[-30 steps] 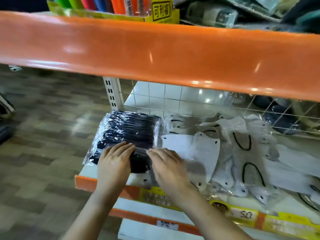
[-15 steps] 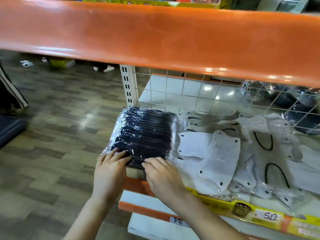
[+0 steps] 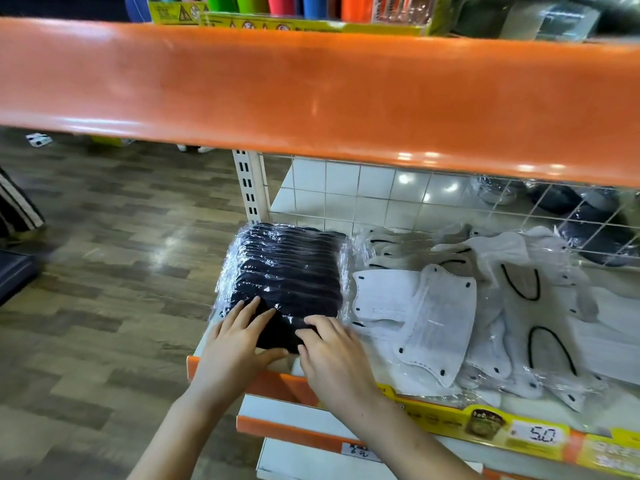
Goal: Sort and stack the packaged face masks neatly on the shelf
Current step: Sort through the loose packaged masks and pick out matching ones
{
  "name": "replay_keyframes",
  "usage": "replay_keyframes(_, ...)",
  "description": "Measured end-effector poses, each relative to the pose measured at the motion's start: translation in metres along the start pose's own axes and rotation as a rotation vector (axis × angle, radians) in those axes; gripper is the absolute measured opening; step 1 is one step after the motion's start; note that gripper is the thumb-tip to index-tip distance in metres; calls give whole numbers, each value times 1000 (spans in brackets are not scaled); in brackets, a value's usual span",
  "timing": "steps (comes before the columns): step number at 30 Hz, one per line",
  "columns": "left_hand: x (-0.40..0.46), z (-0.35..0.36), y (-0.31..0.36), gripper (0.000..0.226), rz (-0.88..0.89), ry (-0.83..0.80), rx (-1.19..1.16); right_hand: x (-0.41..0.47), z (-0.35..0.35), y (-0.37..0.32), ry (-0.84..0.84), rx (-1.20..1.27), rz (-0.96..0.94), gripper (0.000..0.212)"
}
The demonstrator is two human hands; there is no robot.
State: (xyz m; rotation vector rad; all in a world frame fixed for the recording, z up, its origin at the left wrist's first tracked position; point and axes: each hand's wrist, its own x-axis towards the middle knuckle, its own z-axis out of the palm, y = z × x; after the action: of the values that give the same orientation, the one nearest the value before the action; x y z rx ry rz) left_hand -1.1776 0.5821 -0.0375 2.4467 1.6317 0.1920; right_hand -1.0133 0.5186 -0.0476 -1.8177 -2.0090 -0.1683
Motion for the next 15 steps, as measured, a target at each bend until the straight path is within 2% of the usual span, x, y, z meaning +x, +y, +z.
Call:
replay_keyframes(5,1,12,-2,69,-2,69,16,-3,2,3,-31,45,24,33)
replay_keyframes(10,3,17,2,59,-56,193,28,-4,4,4,-8,50,31,27)
replay_keyframes(13,4,20,9,60,-122,216,-5,-2,6,1,-29,32,41,33)
replay_keyframes(15,5,23,16,51,-118,278,13,-1,4,0,-51,31,42,34)
